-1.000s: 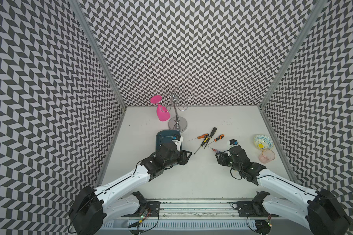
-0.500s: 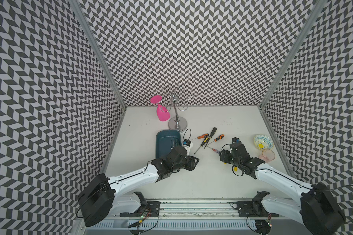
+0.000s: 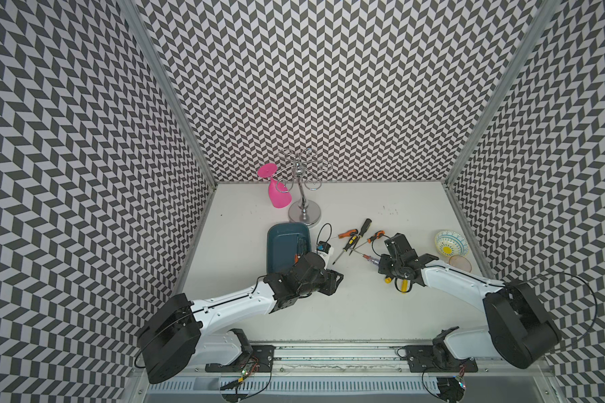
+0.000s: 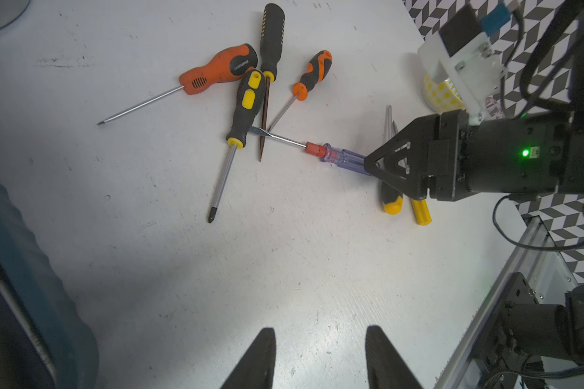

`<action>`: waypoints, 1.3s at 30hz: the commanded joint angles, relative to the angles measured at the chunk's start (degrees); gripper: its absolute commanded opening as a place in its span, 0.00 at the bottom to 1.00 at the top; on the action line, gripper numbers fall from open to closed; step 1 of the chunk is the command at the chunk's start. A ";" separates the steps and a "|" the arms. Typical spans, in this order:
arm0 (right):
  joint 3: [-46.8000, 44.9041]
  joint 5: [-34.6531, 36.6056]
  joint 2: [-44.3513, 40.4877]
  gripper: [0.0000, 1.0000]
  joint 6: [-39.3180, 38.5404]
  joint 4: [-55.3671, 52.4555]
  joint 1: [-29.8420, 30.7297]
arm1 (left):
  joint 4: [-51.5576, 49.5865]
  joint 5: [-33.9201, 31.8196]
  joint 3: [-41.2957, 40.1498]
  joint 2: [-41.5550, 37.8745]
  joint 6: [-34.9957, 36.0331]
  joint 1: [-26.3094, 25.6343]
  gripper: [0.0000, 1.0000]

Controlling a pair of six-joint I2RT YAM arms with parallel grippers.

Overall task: Put the screwdriver on the desktop into the storage box
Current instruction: Pick up the screwdriver from the center of the board.

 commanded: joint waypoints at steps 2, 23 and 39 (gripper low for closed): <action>-0.94 1.11 0.95 0.49 1.17 -1.43 -0.26 | 1.23 -1.21 1.27 -0.76 -0.27 -0.43 0.47; -0.89 7.28 -9.86 0.50 0.77 -9.60 -0.21 | 1.88 -1.09 0.97 -0.63 -0.45 -0.48 0.47; -4.40 6.57 -9.85 0.49 4.13 -10.01 -0.23 | 2.48 -1.14 0.09 -1.39 -0.90 -0.62 0.46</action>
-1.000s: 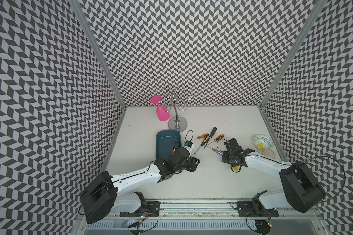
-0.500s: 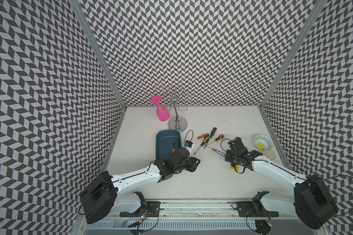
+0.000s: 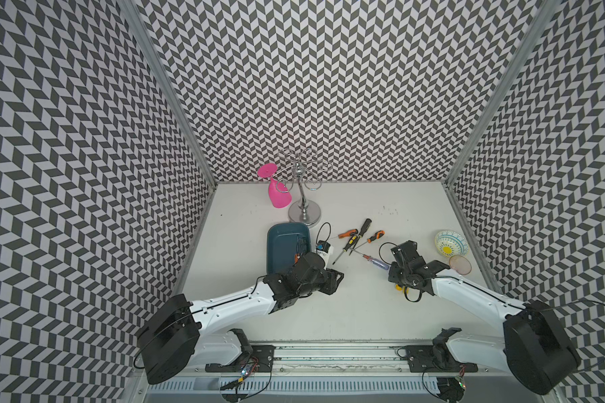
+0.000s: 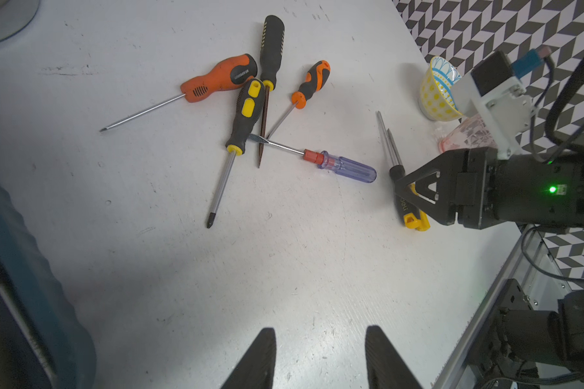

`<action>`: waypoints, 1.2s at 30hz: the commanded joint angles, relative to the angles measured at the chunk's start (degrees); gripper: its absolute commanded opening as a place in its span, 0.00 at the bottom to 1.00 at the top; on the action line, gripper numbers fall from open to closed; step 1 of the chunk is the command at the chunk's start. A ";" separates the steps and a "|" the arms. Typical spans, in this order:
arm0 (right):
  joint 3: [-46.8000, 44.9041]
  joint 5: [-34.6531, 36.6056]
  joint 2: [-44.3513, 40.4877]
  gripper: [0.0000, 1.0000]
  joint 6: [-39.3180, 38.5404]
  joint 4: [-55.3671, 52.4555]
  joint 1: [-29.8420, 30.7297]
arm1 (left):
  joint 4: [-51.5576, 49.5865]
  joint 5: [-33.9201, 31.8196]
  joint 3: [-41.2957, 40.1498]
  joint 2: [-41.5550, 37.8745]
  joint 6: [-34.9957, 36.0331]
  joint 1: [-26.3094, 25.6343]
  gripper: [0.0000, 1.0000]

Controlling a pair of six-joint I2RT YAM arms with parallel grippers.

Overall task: Put the screwdriver on the desktop into the storage box
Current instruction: Pick up the screwdriver from the center of the board.

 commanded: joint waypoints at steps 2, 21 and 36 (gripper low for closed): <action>-1.38 0.53 -0.52 0.49 1.30 0.03 -0.24 | 1.64 -0.67 0.20 -0.93 -0.10 -0.34 0.46; -4.78 -3.24 2.34 0.33 0.50 4.18 -0.19 | 1.73 -1.03 -0.01 -0.87 0.25 -0.34 0.46; -4.26 -4.56 -2.62 0.14 -0.26 3.60 -0.12 | 1.65 -2.59 -0.97 -2.40 -0.71 -0.23 0.47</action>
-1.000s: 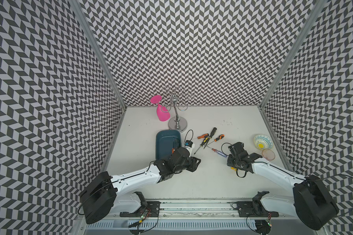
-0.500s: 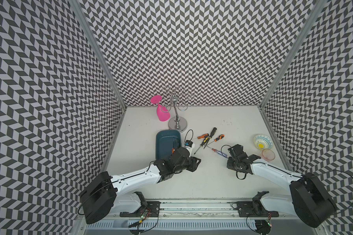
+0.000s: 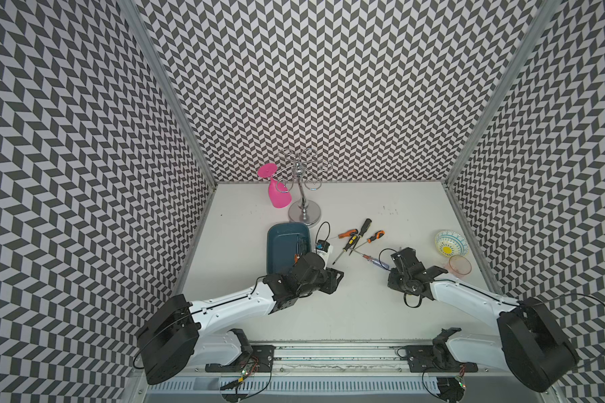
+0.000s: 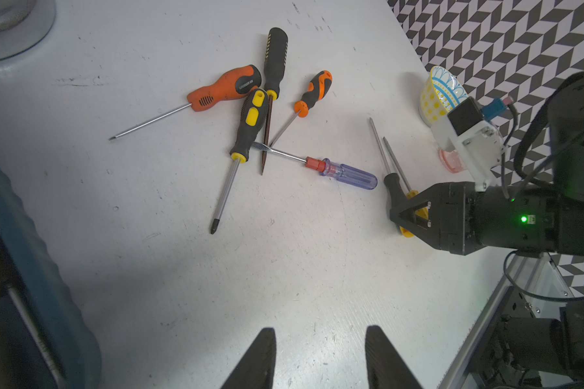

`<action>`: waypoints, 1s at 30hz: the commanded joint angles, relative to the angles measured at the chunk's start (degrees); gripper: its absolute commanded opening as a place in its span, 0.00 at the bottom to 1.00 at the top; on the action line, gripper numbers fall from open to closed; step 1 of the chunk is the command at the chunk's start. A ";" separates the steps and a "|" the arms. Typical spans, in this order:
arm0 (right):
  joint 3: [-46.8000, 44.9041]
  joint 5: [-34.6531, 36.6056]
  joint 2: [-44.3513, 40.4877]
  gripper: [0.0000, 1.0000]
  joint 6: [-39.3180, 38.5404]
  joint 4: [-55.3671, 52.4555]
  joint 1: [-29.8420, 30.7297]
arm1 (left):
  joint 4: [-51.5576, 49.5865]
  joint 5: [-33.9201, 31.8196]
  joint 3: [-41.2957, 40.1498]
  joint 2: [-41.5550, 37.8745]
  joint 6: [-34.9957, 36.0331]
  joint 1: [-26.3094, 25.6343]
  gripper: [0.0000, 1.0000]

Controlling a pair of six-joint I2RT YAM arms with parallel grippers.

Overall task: Put the screwdriver on the desktop into the storage box
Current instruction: Pick up the screwdriver from the center of the board.

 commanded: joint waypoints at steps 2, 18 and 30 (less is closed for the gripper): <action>0.80 -0.57 -4.53 0.13 -1.36 -0.47 -0.17 | 1.13 -1.35 -0.87 -2.45 -0.39 -0.04 0.47; 0.53 -16.43 -25.22 0.11 -12.36 13.12 5.42 | 6.68 4.26 -0.73 -9.49 -2.11 3.85 0.59; -3.01 -23.64 -28.26 0.10 -13.29 26.12 16.02 | 22.55 18.48 -5.22 -10.85 -5.11 5.81 0.65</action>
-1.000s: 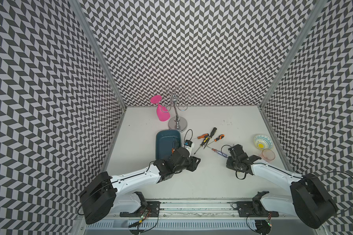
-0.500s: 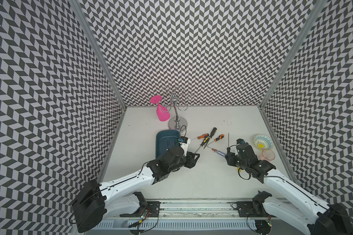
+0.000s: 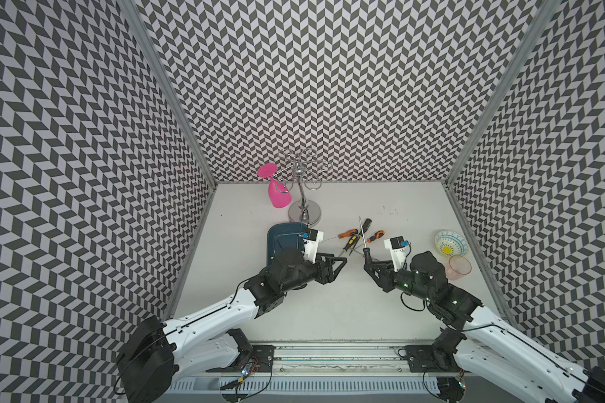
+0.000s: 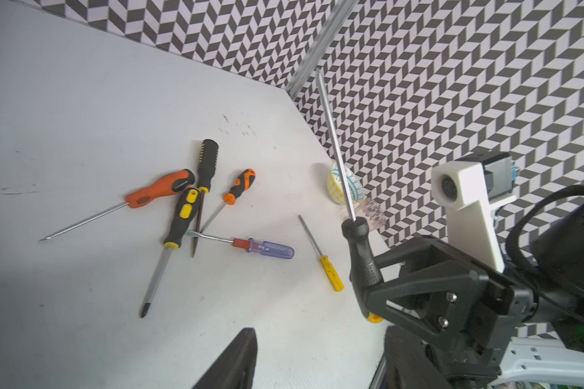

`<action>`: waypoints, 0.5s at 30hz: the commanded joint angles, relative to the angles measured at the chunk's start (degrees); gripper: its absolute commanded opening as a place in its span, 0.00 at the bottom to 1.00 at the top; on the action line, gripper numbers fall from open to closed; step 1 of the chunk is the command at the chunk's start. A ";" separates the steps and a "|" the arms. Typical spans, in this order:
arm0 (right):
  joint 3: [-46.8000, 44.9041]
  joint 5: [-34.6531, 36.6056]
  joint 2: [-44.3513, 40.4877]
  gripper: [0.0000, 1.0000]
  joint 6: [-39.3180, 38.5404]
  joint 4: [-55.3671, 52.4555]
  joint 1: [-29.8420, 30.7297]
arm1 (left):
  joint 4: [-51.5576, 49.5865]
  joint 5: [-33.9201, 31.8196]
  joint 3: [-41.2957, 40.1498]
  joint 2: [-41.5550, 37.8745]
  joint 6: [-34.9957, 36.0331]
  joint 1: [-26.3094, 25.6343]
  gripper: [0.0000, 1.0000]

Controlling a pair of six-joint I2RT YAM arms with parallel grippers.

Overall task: Put the screwdriver on the desktop into the storage box
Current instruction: Pick up the screwdriver from the center of the board.

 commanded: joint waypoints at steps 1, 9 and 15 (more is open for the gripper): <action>-0.96 -2.80 -0.54 0.11 -0.73 9.05 2.94 | 8.78 6.47 -1.59 -0.89 -1.43 0.41 0.65; -2.04 -2.33 -0.70 0.10 0.20 13.49 6.90 | 17.29 9.93 -4.53 -0.13 -4.19 0.41 0.65; -2.30 -1.27 -0.49 0.10 0.56 15.10 8.73 | 21.43 12.82 -4.46 2.63 -6.00 0.14 0.62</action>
